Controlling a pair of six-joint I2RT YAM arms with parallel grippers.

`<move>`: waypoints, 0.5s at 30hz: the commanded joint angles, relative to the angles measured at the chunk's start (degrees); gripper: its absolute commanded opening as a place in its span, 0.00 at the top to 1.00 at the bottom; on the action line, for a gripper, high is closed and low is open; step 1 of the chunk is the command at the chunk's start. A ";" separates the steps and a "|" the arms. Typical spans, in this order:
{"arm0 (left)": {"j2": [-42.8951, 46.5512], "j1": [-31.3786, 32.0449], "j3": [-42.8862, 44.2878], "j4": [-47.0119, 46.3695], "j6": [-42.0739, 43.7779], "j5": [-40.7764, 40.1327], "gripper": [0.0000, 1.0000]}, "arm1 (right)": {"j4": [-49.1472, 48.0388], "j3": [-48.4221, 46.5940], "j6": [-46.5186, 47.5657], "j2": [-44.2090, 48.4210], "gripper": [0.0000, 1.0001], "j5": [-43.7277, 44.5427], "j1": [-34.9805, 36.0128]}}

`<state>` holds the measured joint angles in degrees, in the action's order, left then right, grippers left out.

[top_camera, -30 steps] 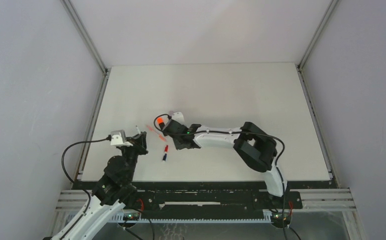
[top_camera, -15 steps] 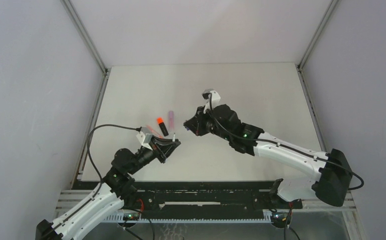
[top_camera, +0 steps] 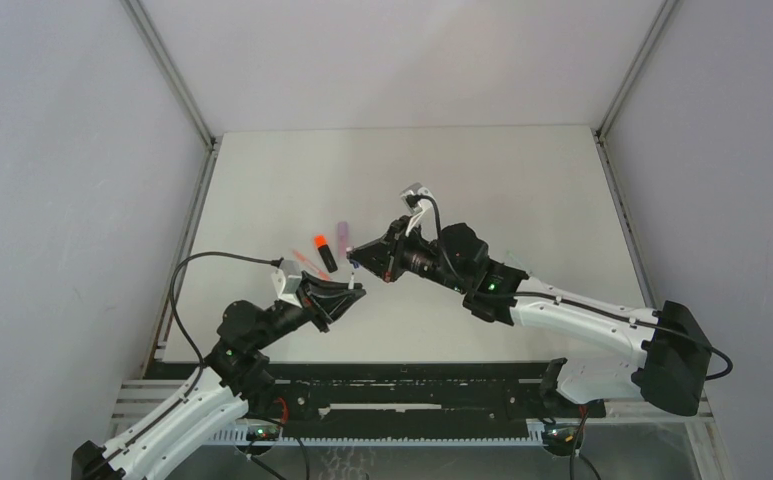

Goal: Insert the pens into the pen caps
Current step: Insert the pen cap onto the pen.

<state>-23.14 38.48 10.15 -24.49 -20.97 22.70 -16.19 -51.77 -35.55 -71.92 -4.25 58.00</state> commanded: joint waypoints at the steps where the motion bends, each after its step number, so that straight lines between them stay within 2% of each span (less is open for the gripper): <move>1: 0.38 0.37 -1.36 -2.70 0.32 1.21 1.00 | -6.27 -0.66 -0.35 0.38 1.00 -0.49 0.79; 15: 0.99 0.63 -1.54 -2.73 0.05 0.77 1.00 | -5.96 -0.61 -0.48 -0.04 1.00 -0.91 1.55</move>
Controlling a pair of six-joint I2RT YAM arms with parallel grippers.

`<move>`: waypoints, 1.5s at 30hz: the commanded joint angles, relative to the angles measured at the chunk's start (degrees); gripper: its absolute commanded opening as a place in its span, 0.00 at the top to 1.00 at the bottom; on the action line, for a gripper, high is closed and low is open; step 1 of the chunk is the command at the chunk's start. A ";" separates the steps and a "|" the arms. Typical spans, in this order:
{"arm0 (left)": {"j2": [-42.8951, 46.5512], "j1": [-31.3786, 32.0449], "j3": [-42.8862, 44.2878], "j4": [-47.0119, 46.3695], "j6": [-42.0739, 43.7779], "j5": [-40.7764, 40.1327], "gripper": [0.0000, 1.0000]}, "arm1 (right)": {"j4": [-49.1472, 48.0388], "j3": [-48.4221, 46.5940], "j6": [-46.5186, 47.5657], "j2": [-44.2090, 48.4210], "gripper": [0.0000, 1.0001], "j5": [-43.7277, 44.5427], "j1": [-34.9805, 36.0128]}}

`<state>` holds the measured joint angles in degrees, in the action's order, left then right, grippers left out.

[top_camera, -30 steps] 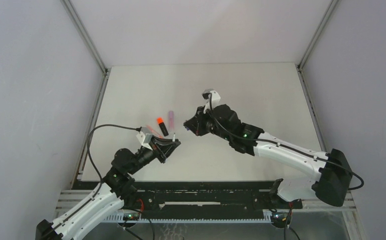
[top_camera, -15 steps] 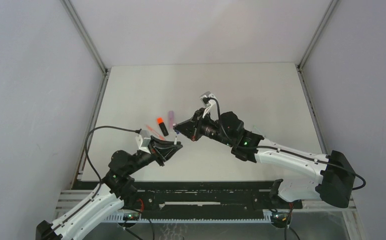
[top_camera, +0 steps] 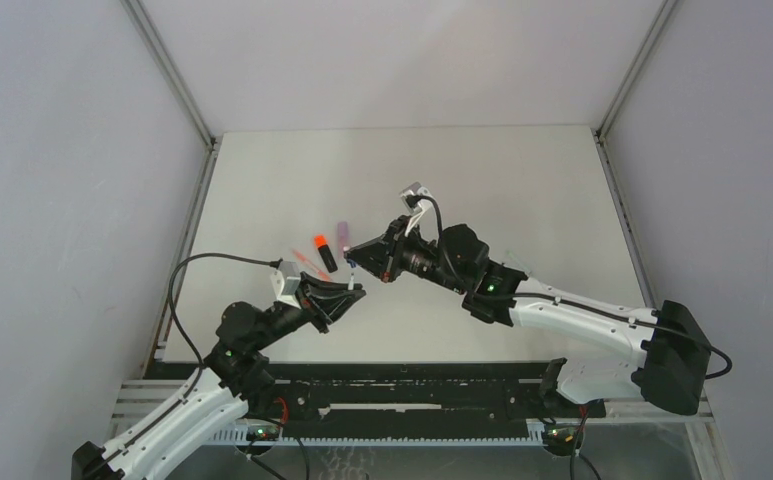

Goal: Insert the pens into the pen caps
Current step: Insert the pen cap onto the pen.

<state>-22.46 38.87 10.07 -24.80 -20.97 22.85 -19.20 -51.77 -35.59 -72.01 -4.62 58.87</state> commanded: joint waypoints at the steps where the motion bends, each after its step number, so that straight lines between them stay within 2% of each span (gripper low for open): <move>1: 0.31 0.24 -1.50 -2.41 0.10 0.62 1.00 | -2.90 -0.64 -0.44 0.03 1.00 -0.56 0.78; 34: 1.18 0.33 -1.97 -2.42 -0.49 -1.07 1.00 | -2.99 1.08 -0.09 0.98 1.00 -0.46 1.86; 45: 1.73 0.33 -3.51 -8.27 -5.04 -2.05 1.00 | -3.81 2.74 0.35 1.39 1.00 0.52 2.56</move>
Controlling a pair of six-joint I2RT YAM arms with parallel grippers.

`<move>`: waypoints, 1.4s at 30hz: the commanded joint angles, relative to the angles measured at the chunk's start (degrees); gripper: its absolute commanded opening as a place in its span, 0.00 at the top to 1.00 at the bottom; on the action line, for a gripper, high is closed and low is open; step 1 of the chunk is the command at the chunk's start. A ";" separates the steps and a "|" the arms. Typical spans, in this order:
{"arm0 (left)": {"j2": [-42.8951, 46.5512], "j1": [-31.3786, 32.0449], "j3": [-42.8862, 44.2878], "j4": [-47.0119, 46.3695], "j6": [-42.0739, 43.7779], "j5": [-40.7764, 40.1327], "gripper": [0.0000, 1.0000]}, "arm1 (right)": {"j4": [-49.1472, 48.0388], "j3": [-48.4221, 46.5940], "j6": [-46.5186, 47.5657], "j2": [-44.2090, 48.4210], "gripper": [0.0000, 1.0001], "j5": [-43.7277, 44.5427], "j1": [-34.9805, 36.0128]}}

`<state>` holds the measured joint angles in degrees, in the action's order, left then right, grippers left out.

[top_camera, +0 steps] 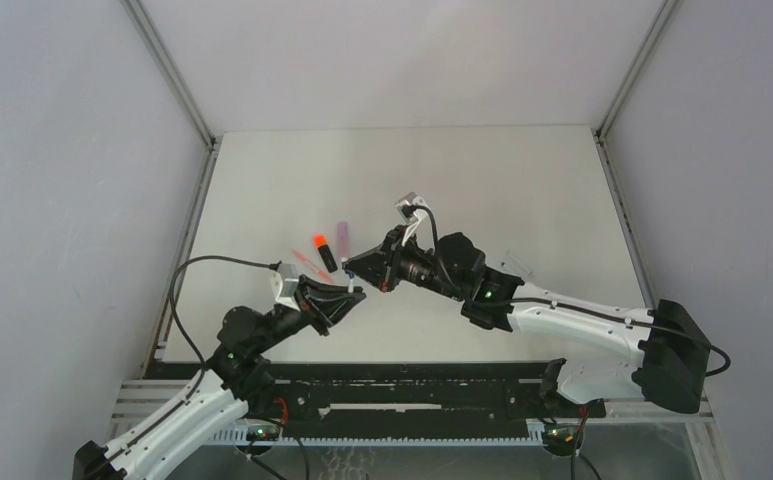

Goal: Insert the pens into the pen caps
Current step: Insert the pen cap onto the pen.

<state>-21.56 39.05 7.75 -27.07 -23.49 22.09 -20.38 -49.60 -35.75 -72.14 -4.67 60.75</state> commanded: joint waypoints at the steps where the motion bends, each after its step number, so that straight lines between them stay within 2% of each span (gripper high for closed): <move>1: 0.90 0.14 -1.38 -6.53 -2.94 -1.40 1.00 | -2.74 0.79 0.52 1.56 1.00 0.76 0.80; 12: 1.33 0.06 -1.02 -8.07 -7.10 -4.24 1.00 | -4.96 2.51 1.96 2.01 1.00 1.58 2.27; 24: 2.18 0.07 3.40 -8.00 -14.70 -6.57 1.00 | -10.22 6.83 3.43 1.80 1.00 -0.24 5.00; 42: 1.23 -0.55 7.95 -5.70 -15.88 -9.34 1.00 | -9.89 13.18 -3.73 0.56 1.00 3.12 10.25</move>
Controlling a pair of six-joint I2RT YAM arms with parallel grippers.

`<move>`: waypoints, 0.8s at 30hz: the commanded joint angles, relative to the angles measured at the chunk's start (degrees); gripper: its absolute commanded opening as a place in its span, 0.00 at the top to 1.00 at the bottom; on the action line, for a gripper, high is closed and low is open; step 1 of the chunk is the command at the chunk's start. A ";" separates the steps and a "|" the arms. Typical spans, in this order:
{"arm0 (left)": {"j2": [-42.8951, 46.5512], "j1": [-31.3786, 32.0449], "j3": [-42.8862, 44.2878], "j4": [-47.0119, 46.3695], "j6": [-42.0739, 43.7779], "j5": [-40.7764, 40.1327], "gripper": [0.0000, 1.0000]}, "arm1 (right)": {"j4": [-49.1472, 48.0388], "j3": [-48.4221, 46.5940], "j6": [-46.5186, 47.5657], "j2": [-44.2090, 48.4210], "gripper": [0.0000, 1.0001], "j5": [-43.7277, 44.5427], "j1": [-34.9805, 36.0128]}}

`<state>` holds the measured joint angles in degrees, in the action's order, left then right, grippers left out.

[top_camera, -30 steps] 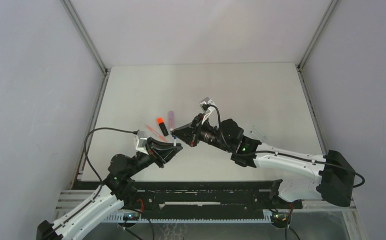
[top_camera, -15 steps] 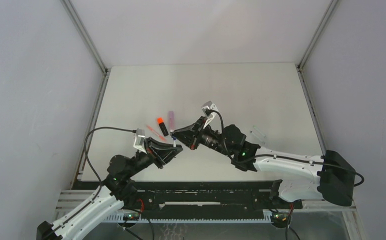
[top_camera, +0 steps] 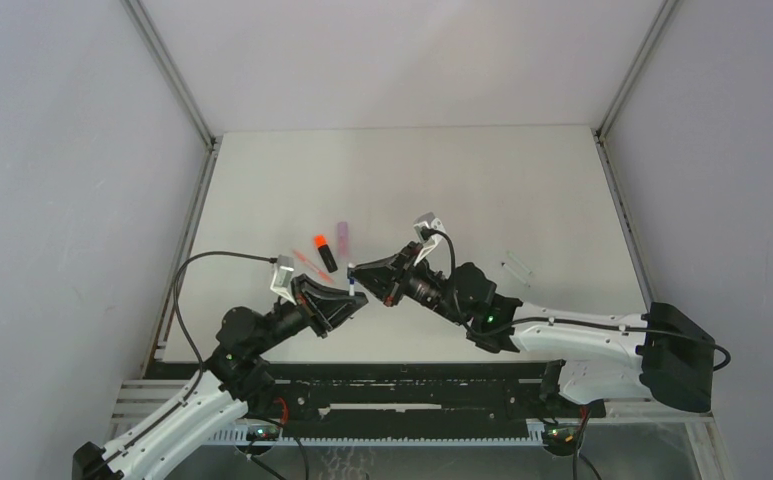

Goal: Insert the pens into the pen caps
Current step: Insert the pen cap onto the pen.

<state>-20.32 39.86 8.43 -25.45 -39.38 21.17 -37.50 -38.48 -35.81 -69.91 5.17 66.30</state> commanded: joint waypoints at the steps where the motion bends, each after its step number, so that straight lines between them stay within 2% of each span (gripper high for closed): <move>1: -0.08 -1.43 7.19 -7.34 0.33 -8.36 1.00 | 7.59 2.08 -3.77 -1.90 1.00 -6.88 4.90; 7: 0.91 -1.45 4.31 -7.86 7.19 -5.39 1.00 | 12.63 1.78 -0.23 2.10 0.99 -7.26 4.24; 9: 1.93 -1.40 2.50 -7.74 9.70 -4.27 1.00 | 15.94 0.75 1.63 4.54 0.84 -8.84 2.77; 12: 3.02 -1.36 -1.47 -9.71 11.37 -2.98 1.00 | 20.20 -0.44 5.01 8.41 0.54 -9.74 1.11; 15: 3.88 -1.28 -3.00 -6.32 15.00 -1.61 1.00 | 24.39 -1.94 8.66 11.67 0.37 -11.40 -0.71; 19: 4.17 -0.99 -3.77 -4.89 16.57 1.00 1.00 | 27.20 -4.58 12.04 13.55 0.30 -15.62 -3.40; 24: 2.08 0.45 -2.70 -4.89 17.98 2.95 1.00 | 26.80 -7.48 13.44 12.09 0.29 -18.06 -6.03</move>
<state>-16.80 39.31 5.54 -28.88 -24.71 21.45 -10.85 -41.87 -25.76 -57.47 -9.28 62.08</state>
